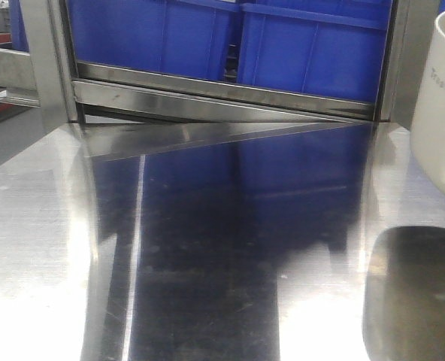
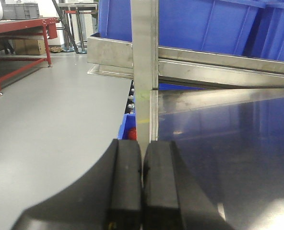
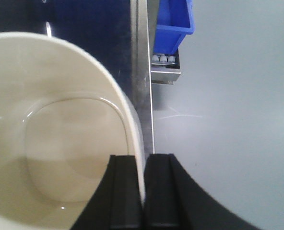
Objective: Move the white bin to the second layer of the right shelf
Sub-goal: 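Close the right gripper on the bin rim and lift it, then hold the bin in the right gripper while backing away from the table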
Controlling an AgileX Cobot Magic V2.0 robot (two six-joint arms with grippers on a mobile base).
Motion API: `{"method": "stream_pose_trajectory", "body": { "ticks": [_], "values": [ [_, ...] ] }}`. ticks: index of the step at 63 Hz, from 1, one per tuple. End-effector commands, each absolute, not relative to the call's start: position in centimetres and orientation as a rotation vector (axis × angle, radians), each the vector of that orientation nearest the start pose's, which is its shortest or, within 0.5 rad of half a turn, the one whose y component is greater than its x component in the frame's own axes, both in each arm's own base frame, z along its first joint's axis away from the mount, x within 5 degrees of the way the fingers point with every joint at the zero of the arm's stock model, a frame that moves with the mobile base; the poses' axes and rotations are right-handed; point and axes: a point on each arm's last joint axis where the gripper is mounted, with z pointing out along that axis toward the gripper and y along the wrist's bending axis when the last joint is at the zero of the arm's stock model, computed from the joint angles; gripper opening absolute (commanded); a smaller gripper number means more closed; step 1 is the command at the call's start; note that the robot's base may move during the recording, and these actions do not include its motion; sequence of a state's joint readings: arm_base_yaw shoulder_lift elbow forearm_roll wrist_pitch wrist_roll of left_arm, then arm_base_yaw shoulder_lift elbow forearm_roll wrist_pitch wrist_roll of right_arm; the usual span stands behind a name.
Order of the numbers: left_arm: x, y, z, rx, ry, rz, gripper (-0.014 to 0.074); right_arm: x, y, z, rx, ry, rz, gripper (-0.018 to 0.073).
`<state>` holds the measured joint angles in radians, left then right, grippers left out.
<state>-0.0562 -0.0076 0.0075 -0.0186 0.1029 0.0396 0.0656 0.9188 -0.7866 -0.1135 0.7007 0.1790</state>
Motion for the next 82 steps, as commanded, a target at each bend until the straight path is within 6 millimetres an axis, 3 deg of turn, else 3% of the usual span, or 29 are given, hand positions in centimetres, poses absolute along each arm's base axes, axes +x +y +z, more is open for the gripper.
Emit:
{"method": "stream_pose_trajectory", "body": {
  "ticks": [1, 18, 29, 40, 82],
  "values": [
    [5.6, -0.3, 20.0, 0.049, 1.514, -0.039, 0.0085, 16.7, 0.4, 34.0, 0.057, 2.143, 0.013, 0.0052],
    [5.6, -0.3, 20.0, 0.049, 1.514, -0.039, 0.0085, 12.6, 0.2, 34.3, 0.058, 2.025, 0.023, 0.0052],
    [5.6, -0.3, 20.0, 0.049, 1.514, -0.039, 0.0085, 11.2, 0.1, 32.9, 0.053, 1.978, 0.030, 0.0052],
    [5.6, -0.3, 20.0, 0.049, 1.514, -0.039, 0.0085, 10.7, 0.1, 32.1, 0.052, 1.982, 0.029, 0.0052],
    [5.6, -0.3, 20.0, 0.049, 1.514, -0.039, 0.0085, 10.7, 0.1, 32.0, 0.053, 1.990, 0.028, 0.0052]
  ]
}}
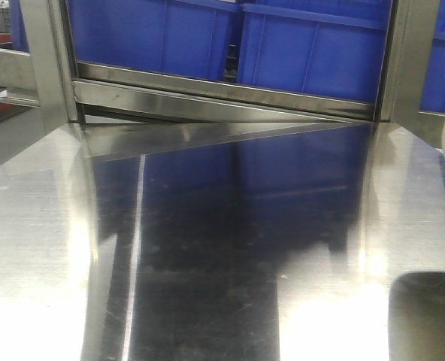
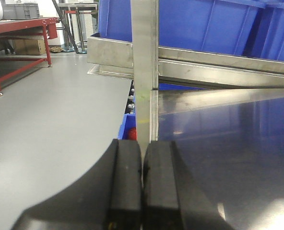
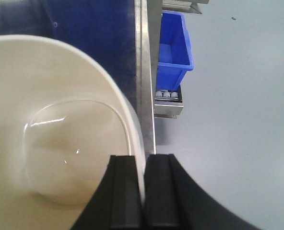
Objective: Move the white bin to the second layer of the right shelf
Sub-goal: 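Hold the bin in the right gripper while backing away from the table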
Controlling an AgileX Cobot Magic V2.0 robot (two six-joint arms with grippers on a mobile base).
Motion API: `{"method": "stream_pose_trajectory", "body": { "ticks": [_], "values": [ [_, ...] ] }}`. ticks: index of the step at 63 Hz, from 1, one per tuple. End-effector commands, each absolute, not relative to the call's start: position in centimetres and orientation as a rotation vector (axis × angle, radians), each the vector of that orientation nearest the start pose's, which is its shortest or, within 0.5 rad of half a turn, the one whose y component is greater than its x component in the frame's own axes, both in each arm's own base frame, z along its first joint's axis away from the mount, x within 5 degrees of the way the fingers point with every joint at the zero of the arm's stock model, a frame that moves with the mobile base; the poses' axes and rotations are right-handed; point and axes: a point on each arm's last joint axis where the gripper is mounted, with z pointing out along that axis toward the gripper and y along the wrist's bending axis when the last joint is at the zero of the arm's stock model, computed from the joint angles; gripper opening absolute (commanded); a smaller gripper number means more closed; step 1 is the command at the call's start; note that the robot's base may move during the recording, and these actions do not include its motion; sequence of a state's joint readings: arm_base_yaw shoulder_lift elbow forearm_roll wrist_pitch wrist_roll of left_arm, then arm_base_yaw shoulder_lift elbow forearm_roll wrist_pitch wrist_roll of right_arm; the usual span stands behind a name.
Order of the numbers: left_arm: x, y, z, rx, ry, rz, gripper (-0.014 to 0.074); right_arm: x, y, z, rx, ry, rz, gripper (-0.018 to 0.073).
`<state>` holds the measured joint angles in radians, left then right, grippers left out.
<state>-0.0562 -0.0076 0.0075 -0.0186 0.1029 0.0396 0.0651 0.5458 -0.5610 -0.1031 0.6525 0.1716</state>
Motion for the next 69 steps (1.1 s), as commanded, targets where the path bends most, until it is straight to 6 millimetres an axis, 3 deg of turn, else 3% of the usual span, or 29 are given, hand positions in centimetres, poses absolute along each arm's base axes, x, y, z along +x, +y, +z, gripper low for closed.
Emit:
{"method": "stream_pose_trajectory", "body": {
  "ticks": [1, 69],
  "values": [
    [5.57, -0.32, 20.05, 0.049, 1.514, -0.039, 0.0085, 10.69, 0.10, 32.04, 0.053, 1.990, 0.028, 0.0052],
    [5.55, -0.60, 20.05, 0.087, 1.512, -0.079, 0.0085, 10.69, 0.10, 32.04, 0.053, 1.990, 0.028, 0.0052]
  ]
}}
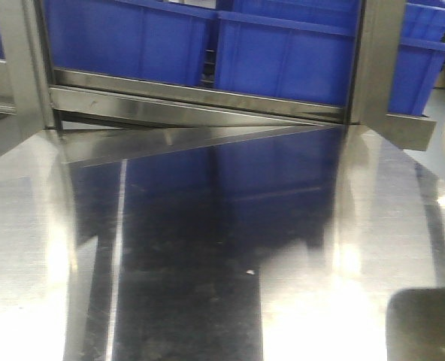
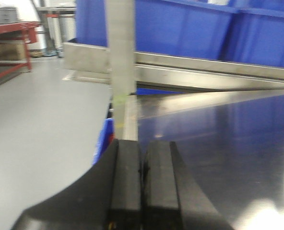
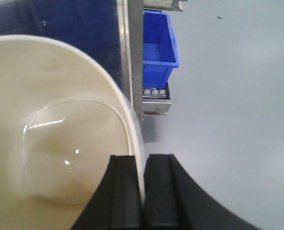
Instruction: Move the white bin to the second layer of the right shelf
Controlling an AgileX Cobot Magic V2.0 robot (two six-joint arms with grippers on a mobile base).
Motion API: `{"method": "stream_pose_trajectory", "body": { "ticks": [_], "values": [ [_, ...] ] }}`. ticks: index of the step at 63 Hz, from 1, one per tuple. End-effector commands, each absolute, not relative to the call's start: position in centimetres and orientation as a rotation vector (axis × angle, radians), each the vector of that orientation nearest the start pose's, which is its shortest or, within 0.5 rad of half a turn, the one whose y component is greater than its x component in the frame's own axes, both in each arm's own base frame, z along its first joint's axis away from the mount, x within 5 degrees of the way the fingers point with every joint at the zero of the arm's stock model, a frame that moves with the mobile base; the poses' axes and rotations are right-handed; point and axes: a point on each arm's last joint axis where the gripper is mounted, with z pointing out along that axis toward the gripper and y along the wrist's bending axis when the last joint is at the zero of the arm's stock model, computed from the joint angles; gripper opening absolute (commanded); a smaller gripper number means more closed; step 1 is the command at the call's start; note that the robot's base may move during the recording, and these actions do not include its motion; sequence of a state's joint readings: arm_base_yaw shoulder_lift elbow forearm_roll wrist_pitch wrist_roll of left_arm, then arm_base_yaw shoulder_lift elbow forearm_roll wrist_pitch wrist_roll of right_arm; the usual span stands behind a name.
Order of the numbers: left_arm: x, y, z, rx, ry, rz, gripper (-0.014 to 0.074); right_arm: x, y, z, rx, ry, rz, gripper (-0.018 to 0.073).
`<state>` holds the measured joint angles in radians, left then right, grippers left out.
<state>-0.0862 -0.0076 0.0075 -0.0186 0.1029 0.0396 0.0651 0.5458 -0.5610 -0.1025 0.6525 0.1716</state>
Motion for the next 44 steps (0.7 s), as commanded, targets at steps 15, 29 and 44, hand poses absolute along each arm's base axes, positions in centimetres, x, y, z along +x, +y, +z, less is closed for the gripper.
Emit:
{"method": "stream_pose_trajectory", "body": {
  "ticks": [15, 29, 44],
  "values": [
    [5.54, -0.67, 20.05, 0.097, 1.512, -0.090, 0.0085, 10.69, 0.10, 32.04, 0.053, 1.990, 0.028, 0.0052],
    [5.54, -0.68, 20.05, 0.098, 1.512, -0.091, 0.0085, 10.69, 0.10, 32.04, 0.053, 1.990, 0.028, 0.0052],
    [5.54, -0.68, 20.05, 0.098, 1.512, -0.091, 0.0085, 10.69, 0.10, 32.04, 0.053, 1.990, 0.028, 0.0052]
  ]
}}
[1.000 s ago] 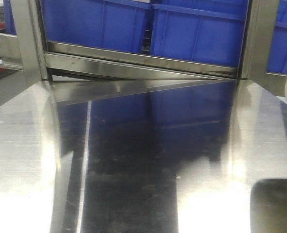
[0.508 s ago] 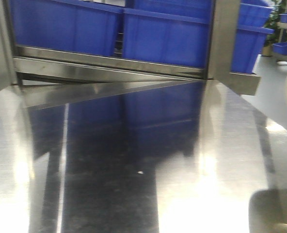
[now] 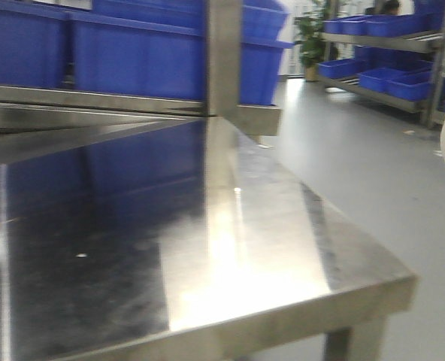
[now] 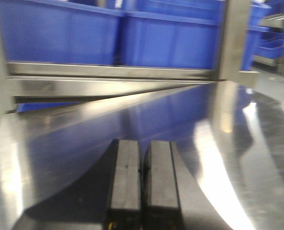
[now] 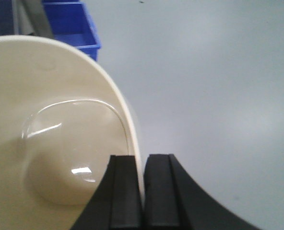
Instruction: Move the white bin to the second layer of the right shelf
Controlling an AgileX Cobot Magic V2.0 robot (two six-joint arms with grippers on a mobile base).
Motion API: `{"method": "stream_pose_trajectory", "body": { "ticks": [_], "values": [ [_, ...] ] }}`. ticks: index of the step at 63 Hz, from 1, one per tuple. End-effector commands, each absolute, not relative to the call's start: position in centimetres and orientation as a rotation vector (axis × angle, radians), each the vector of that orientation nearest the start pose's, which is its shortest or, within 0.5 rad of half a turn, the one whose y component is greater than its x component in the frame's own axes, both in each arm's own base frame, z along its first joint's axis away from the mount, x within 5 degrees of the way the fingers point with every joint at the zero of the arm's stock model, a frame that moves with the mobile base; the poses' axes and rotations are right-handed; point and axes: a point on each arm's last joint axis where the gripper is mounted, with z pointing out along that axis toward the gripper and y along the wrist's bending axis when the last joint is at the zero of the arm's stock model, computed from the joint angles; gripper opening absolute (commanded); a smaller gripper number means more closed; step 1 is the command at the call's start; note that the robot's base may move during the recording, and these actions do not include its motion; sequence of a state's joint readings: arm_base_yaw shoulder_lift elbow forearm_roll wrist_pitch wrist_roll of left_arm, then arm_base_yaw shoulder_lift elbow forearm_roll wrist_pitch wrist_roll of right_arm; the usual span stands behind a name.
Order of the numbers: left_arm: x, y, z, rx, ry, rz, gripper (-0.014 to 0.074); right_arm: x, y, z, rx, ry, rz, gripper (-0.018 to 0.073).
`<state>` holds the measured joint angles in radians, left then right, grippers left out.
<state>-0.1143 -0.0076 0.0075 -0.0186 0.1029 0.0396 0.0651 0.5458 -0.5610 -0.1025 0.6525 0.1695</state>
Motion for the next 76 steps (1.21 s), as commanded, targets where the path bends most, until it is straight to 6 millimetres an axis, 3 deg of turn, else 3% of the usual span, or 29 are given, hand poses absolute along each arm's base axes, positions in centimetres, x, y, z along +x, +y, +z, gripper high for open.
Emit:
{"method": "stream_pose_trajectory", "body": {
  "ticks": [1, 76],
  "values": [
    [5.54, -0.68, 20.05, 0.098, 1.512, -0.091, 0.0085, 10.69, 0.10, 32.04, 0.053, 1.990, 0.028, 0.0052],
    [5.54, -0.68, 20.05, 0.098, 1.512, -0.091, 0.0085, 10.69, 0.10, 32.04, 0.053, 1.991, 0.028, 0.0052]
  ]
}}
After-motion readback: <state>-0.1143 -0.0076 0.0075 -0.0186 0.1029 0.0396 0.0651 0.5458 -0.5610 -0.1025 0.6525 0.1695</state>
